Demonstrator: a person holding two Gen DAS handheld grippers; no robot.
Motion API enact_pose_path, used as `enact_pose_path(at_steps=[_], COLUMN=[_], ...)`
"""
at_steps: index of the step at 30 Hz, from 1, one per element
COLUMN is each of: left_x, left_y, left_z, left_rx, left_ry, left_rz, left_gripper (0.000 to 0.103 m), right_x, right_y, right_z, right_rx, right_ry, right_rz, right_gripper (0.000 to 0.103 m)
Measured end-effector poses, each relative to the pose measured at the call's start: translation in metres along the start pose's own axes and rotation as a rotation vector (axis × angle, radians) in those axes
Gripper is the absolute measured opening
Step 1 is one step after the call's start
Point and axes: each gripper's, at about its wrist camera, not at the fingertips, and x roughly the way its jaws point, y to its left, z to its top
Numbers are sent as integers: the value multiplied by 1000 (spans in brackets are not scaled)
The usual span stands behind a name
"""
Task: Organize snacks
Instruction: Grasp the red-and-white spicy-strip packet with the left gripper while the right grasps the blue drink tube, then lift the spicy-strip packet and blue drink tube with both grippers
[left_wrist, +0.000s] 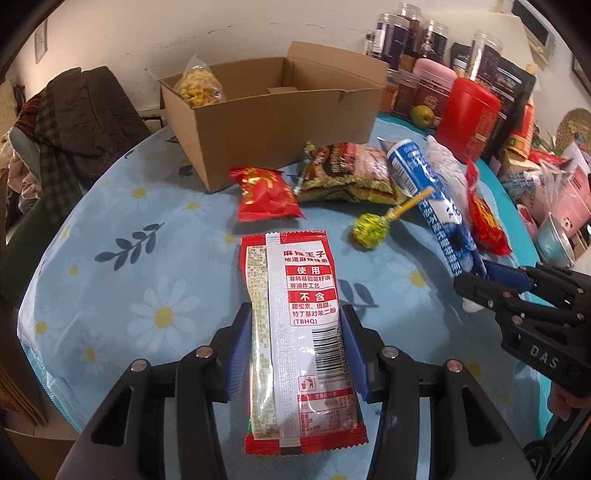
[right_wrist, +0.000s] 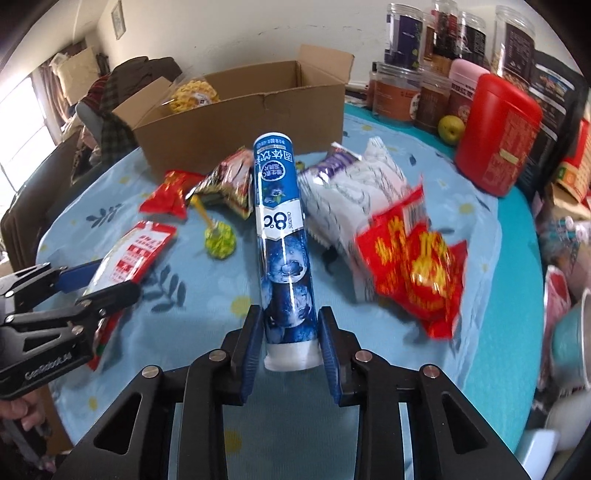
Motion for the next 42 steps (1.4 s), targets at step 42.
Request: enact_pose_path(at_steps=[42], left_x=[-10], left_y=[-35], left_z=[-7], left_rx=[110], left_ry=[8], left_rz=[-110], left_gripper=[46], right_x=[-13], right_y=[3], right_z=[-26], right_rx=[-7], right_ry=[35], right_rz=[25], right_gripper=[28])
